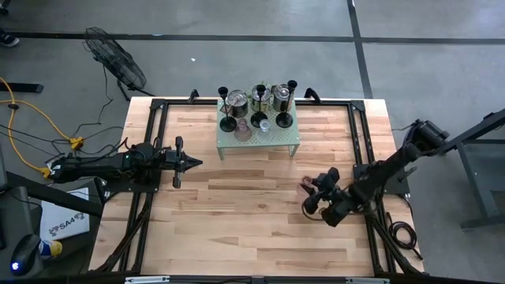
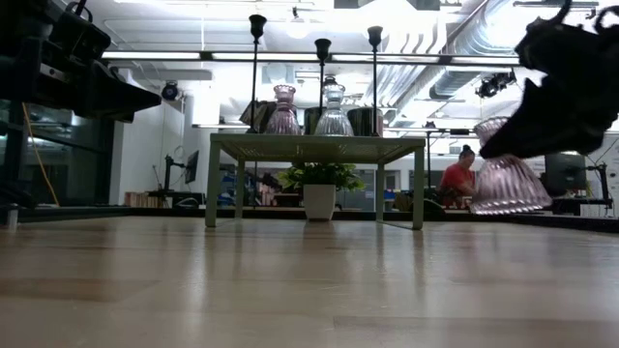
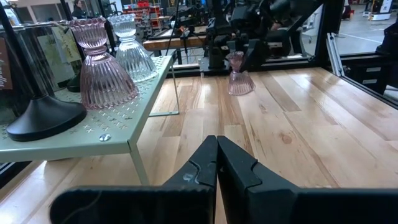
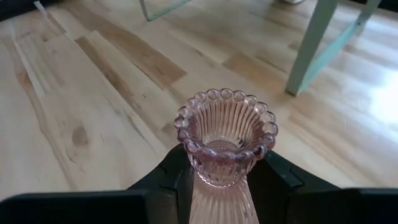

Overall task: Pick & Place candle stick holders
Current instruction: Put the pink candle holder on the shelf

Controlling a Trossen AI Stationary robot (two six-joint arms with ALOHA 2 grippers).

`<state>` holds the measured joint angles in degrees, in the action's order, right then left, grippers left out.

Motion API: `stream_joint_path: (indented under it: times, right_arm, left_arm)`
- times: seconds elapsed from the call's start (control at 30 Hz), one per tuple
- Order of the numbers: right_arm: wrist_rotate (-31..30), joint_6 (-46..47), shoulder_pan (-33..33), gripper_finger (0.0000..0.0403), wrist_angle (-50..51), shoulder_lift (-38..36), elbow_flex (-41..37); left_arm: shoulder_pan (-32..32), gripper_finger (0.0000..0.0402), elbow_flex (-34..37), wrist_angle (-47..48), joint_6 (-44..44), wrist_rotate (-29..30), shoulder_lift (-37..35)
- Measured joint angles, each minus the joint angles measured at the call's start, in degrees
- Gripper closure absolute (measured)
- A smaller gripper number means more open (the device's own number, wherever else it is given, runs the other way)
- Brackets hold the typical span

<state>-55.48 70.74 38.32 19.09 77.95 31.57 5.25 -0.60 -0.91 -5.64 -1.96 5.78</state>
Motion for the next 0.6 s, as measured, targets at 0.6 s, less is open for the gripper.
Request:
stream_joint_path:
  times: [0.6]
  right_arm:
    - [4.24,-27.73,-10.67,0.0293,-15.21,-8.9,0.0]
  left_arm:
    - [-0.01,0.0402,0.0,0.0,0.01,0.0,-0.02]
